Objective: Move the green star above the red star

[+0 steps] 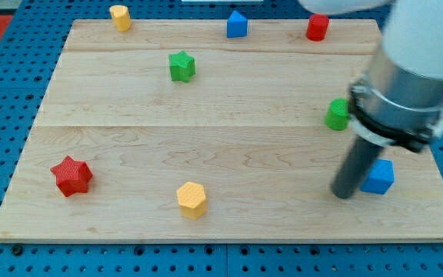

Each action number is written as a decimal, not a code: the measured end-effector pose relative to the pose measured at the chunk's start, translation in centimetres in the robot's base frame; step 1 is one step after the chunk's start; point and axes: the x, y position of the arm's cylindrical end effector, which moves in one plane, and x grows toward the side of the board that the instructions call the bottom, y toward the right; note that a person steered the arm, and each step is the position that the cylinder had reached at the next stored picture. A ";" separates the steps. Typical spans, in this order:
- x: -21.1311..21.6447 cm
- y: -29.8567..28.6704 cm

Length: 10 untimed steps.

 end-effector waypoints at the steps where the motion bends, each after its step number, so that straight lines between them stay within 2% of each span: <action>1: -7.8 -5.1; 3: -22.0 -12.3; 5: -23.9 -31.1; 7: -27.6 -36.2; 8: -26.3 -39.0; 10: -22.9 -35.2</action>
